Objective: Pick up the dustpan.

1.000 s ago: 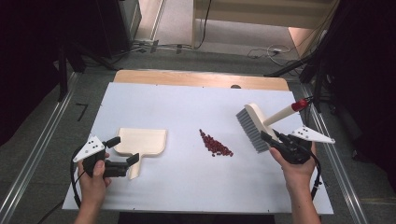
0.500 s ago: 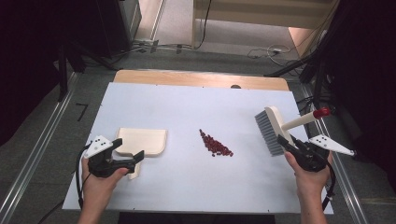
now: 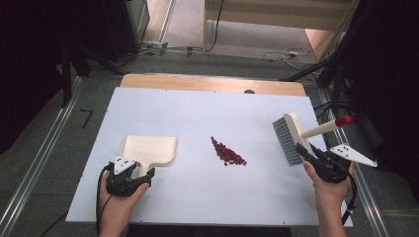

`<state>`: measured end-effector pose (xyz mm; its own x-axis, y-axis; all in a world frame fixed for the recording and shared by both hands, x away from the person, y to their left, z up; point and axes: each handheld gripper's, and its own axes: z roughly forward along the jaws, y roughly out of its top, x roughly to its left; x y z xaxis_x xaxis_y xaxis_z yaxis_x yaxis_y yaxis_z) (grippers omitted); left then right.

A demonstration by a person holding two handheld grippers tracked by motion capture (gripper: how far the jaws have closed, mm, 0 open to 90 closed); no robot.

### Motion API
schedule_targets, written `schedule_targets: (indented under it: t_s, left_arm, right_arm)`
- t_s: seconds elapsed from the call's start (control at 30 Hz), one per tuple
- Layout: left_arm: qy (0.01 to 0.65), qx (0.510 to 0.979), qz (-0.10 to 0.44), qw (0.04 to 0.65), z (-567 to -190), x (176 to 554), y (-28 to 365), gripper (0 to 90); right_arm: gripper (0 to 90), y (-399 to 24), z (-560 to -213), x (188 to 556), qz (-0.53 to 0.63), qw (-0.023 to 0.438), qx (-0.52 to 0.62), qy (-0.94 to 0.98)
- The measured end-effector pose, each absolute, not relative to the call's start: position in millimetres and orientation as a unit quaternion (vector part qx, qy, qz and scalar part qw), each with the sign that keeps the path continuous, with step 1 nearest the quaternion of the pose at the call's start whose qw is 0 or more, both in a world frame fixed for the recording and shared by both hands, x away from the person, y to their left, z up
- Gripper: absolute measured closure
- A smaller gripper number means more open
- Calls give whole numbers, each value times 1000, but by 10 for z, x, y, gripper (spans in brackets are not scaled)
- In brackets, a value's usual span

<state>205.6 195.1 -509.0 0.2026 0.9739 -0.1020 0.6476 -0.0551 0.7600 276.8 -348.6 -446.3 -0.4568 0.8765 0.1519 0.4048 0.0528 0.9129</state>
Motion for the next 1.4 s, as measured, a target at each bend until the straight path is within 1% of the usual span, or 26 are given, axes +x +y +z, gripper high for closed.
schedule_targets:
  t_s: [0.1, 0.23, 0.33, 0.4, 0.47, 0.53, 0.57, 0.63, 0.77, 0.97, 1.1, 1.4]
  left_arm:
    - [594, 689, 227, 347, -5135, 2072, 1928, 350]
    - [603, 685, 213, 349, -5186, 2105, 1929, 409]
    - [605, 683, 230, 339, -5198, 2099, 1906, 455]
    - [605, 680, 243, 334, -5212, 2094, 1893, 514]
    - [608, 678, 241, 337, -5214, 2099, 1909, 545]
    - [608, 677, 240, 338, -5216, 2100, 1943, 626]
    - [605, 681, 238, 337, -5212, 2104, 1951, 642]
    - [594, 695, 236, 330, -5196, 2118, 1964, 652]
    - [577, 708, 234, 333, -5194, 2116, 2004, 660]
    - [552, 720, 226, 354, -5175, 2129, 2075, 666]
    - [536, 726, 241, 357, -5087, 2137, 2112, 667]
    - [494, 747, 252, 367, -4866, 2162, 2106, 667]
  right_arm:
    - [659, -3477, -4464, 2768, 508, 231, 464, 688]
    - [659, -3470, -4472, 2770, 506, 232, 463, 690]
    - [659, -3469, -4473, 2770, 506, 232, 463, 690]
    - [659, -3466, -4473, 2769, 505, 231, 463, 691]
    - [659, -3466, -4480, 2776, 505, 231, 462, 692]
    - [659, -3463, -4490, 2781, 503, 231, 463, 692]
    - [659, -3461, -4494, 2782, 503, 231, 463, 692]
    - [659, -3455, -4499, 2783, 502, 230, 463, 694]
    - [659, -3444, -4495, 2777, 501, 229, 463, 694]
    - [659, -3456, -4489, 2772, 502, 231, 463, 693]
    - [659, -3456, -4480, 2770, 504, 229, 462, 693]
    - [659, -3506, -4464, 2767, 509, 229, 467, 686]
